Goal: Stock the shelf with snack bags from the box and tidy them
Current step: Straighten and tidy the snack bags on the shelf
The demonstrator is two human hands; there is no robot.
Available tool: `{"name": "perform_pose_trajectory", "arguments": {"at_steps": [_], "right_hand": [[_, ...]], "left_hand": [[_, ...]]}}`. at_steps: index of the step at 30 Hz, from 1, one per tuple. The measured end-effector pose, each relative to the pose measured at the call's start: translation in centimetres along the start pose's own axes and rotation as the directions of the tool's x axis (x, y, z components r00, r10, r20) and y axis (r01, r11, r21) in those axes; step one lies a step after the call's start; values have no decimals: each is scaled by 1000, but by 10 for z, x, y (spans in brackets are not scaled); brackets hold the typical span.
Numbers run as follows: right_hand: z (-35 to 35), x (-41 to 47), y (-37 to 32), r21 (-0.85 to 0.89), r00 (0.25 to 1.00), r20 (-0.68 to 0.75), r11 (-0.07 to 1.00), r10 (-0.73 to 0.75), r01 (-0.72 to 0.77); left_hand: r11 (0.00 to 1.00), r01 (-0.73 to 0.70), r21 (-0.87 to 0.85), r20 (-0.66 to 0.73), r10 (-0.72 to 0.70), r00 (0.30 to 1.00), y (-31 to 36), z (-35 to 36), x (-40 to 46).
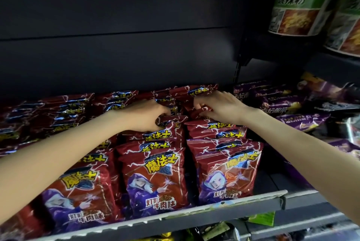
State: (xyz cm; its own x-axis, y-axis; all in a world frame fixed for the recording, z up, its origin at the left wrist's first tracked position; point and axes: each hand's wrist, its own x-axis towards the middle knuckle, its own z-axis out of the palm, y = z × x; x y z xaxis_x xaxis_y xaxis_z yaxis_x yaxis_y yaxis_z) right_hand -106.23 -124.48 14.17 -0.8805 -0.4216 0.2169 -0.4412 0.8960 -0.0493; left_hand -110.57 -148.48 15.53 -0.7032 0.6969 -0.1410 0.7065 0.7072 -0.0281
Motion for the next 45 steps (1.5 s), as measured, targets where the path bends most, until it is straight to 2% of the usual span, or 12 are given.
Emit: {"name": "perform_pose_trajectory", "arguments": {"at_steps": [2,6,10,14,18,21,25,29,32,37,41,45], "right_hand": [[5,0,-2,-53,998,-50,998,-47,45],[5,-6,1,88,993,-47,990,-107,111],[0,-9,8,262,999,33,965,-15,6],[-5,-7,2,331,993,110,940,52,-86],[-7,1,-11,276,994,108,960,27,-56],[-8,5,-20,200,997,73,979,24,-38],[-12,12,-29,53,995,96,999,4,-9],[-12,22,-39,-113,988,155,993,-21,39],[-12,34,-54,-109,990,130,991,-61,76],[-7,63,-94,-33,976,143,984,-167,174],[1,75,-104,-125,978,163,981,-127,148],[7,73,-99,-108,984,173,992,-40,59]], "left_hand": [[1000,0,26,8,0,1000,3,0,1],[997,-1,-80,-96,-7,995,9,5,5],[987,22,-162,-197,-54,979,16,10,9],[983,86,-163,-193,-117,974,10,14,9],[969,-6,-246,-171,-37,985,-3,8,5],[914,-143,-379,-278,35,960,-15,-14,-10],[952,-155,-264,-408,36,912,-49,-31,-51],[978,35,-203,-244,-85,966,-89,-13,-88],[968,79,-237,-132,-113,985,-105,9,-101],[976,86,-201,-91,-106,990,-110,18,-98],[985,79,-151,-6,-81,997,-108,20,-92],[968,77,-237,-89,-101,991,-110,17,-91]]}}
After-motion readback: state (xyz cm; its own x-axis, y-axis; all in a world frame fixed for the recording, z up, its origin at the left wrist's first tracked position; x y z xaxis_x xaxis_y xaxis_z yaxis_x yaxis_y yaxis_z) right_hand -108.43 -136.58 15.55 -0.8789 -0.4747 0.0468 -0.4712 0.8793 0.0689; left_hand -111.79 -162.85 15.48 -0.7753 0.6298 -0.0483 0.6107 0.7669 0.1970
